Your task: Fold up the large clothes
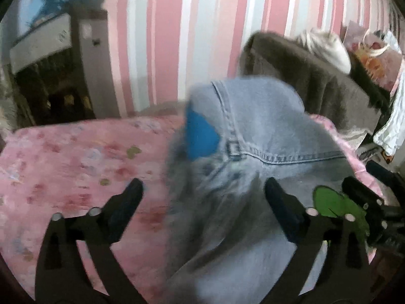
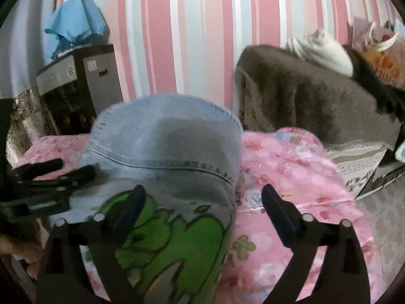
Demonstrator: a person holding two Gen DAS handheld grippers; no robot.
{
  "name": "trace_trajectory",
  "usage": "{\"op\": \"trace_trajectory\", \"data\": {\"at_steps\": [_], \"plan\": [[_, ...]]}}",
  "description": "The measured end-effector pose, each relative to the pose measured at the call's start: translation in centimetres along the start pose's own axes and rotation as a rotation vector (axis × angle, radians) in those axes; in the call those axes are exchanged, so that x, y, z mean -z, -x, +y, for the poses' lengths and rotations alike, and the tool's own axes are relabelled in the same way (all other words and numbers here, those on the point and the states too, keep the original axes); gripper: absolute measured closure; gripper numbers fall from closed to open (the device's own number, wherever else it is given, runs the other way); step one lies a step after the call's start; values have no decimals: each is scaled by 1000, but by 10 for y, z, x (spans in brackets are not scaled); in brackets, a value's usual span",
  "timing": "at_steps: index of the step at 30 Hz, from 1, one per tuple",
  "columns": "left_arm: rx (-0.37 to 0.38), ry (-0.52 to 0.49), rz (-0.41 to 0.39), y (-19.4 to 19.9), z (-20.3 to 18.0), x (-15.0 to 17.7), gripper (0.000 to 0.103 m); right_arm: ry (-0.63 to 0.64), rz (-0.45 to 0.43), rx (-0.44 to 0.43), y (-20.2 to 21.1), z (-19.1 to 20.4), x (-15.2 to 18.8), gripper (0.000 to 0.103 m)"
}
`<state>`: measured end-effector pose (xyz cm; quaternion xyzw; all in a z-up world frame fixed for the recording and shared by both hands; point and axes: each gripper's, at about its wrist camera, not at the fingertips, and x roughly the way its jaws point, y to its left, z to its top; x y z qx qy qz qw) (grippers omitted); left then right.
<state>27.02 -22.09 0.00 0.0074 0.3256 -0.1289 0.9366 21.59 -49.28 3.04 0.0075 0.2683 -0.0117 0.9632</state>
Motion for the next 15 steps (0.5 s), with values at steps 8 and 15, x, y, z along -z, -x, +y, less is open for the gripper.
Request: {"op": "trace_trajectory", "data": {"at_steps": [8, 15], "plan": [[-180, -59, -224, 137, 76, 36, 3, -25, -184, 38, 109, 49, 6, 2], [-202, 13, -151, 169, 116, 55, 3, 15, -232, 24, 146, 107, 39, 2]]}}
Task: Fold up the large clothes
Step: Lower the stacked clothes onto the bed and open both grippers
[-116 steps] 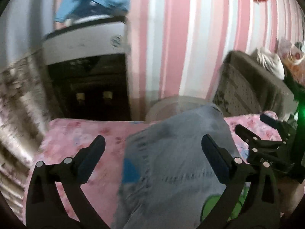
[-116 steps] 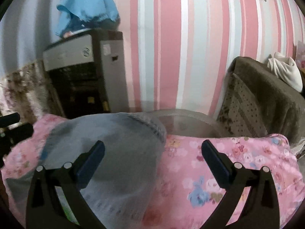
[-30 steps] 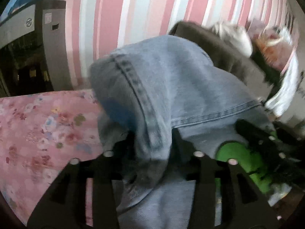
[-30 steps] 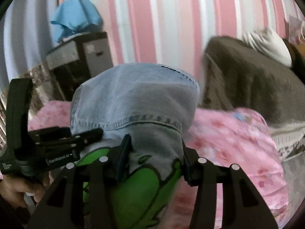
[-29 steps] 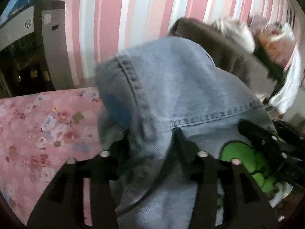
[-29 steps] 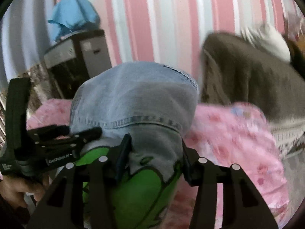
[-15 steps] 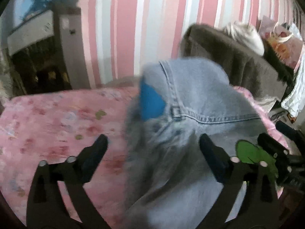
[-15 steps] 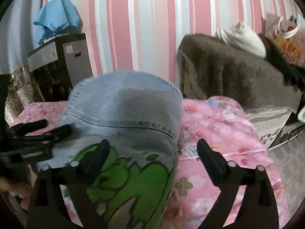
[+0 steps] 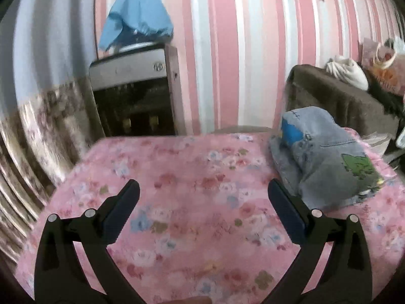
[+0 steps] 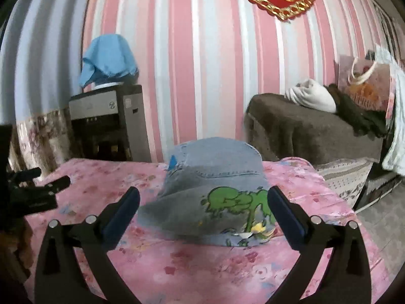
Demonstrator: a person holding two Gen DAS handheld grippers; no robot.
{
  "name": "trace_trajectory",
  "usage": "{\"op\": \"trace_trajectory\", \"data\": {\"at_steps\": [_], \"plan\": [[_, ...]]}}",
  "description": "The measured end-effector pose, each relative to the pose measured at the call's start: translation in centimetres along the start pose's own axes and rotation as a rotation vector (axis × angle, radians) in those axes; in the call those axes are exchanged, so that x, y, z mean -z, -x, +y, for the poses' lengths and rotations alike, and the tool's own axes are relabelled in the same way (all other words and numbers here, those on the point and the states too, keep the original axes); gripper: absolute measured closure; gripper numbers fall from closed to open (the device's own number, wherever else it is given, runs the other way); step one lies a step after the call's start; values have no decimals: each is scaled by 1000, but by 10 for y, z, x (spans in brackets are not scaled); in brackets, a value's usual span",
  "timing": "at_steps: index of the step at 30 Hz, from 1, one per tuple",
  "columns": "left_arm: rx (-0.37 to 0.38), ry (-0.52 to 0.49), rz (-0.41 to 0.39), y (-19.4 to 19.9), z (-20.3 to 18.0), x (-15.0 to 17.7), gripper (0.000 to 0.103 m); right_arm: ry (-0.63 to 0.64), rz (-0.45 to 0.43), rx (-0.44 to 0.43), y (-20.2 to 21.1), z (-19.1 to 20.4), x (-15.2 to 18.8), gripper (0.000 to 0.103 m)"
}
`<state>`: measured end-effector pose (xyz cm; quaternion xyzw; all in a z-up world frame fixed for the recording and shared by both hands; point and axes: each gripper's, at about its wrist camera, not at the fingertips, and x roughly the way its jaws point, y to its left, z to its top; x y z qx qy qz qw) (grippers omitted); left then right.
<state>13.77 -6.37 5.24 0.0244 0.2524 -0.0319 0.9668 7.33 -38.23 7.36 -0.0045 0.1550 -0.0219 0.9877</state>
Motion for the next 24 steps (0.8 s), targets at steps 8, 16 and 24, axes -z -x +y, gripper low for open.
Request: {"op": "trace_trajectory", "data": {"at_steps": [8, 16, 24], "plan": [[2, 39, -101, 24, 10, 20, 3, 27, -1, 35, 3, 4, 18, 2], [-7, 5, -127, 25, -3, 25, 3, -11, 37, 53, -11, -12, 26, 2], [-37, 12, -94, 8, -2, 31, 3, -23, 30, 49, -9, -14, 26, 2]]}}
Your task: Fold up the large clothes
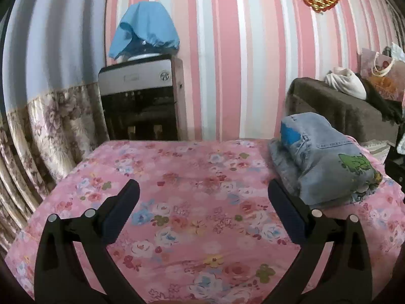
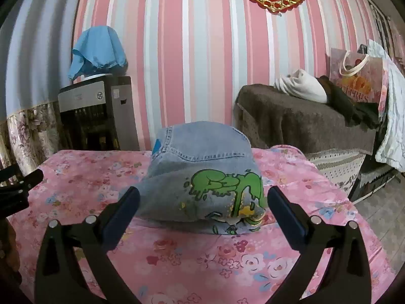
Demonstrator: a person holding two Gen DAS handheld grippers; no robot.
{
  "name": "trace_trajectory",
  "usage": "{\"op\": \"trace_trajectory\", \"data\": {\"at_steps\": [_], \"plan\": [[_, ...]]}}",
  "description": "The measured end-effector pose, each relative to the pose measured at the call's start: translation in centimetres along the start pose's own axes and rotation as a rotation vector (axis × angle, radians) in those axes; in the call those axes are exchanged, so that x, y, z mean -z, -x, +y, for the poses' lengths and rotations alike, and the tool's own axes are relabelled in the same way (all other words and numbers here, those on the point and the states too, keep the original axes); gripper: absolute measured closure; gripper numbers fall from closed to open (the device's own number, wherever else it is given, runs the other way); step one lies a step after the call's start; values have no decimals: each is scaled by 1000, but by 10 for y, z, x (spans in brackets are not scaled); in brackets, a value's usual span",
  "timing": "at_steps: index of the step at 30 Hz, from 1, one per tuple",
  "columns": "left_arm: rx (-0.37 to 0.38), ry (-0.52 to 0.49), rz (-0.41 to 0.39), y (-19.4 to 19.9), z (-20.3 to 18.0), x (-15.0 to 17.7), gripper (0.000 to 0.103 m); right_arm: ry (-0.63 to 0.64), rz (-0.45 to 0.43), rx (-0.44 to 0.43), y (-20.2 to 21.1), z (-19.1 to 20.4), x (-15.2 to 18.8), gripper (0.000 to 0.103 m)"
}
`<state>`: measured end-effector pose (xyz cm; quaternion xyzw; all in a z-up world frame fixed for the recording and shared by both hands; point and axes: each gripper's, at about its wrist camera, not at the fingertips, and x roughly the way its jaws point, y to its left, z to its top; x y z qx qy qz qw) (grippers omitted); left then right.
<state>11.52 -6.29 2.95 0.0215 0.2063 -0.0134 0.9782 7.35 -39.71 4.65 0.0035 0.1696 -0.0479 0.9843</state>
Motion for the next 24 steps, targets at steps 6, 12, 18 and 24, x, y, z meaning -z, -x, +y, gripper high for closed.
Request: {"op": "trace_trajectory", "data": {"at_steps": [6, 12, 18, 24], "plan": [[12, 23, -6, 3, 4, -1, 3, -3, 8, 12, -3, -1, 1, 2], [12, 23, -12, 5, 4, -1, 3, -3, 16, 14, -5, -2, 1, 2], [19, 16, -8, 5, 3, 0, 3, -5, 21, 6, -6, -2, 2, 2], [19, 20, -1, 3, 4, 0, 3, -6, 18, 5, -6, -3, 1, 2]]}}
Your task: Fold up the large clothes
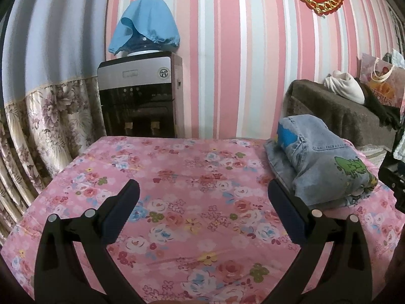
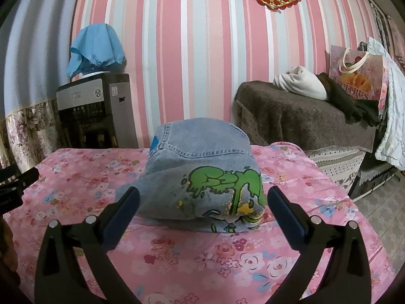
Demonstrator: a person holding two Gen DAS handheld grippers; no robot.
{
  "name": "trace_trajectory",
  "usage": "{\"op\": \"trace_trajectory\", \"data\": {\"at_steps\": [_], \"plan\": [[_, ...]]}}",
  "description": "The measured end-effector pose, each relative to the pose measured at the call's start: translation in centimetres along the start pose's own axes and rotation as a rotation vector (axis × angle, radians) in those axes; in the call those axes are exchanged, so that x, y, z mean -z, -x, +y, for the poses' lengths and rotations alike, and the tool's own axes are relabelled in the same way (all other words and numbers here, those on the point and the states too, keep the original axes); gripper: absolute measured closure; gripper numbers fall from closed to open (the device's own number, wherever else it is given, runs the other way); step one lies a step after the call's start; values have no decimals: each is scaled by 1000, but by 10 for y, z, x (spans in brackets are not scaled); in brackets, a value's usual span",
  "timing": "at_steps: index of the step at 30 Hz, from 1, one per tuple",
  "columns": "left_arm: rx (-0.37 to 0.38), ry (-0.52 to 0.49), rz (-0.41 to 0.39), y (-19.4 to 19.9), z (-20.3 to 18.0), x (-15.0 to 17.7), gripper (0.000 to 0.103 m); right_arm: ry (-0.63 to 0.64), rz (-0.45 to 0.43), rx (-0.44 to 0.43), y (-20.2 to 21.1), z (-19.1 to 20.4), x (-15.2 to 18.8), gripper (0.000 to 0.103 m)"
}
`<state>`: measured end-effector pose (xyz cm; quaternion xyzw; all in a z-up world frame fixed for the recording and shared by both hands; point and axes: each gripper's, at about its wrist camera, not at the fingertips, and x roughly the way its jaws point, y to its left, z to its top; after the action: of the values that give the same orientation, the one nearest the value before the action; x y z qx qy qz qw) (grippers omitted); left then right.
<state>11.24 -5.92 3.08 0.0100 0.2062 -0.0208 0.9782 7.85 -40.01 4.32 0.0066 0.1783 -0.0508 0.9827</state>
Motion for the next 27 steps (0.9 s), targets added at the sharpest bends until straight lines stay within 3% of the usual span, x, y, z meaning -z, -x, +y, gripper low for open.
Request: {"op": "trace_trajectory", "data": {"at_steps": [27], "plan": [[17, -5, 8, 0, -2, 0, 3, -3, -3, 3, 2, 1, 1, 2]]}}
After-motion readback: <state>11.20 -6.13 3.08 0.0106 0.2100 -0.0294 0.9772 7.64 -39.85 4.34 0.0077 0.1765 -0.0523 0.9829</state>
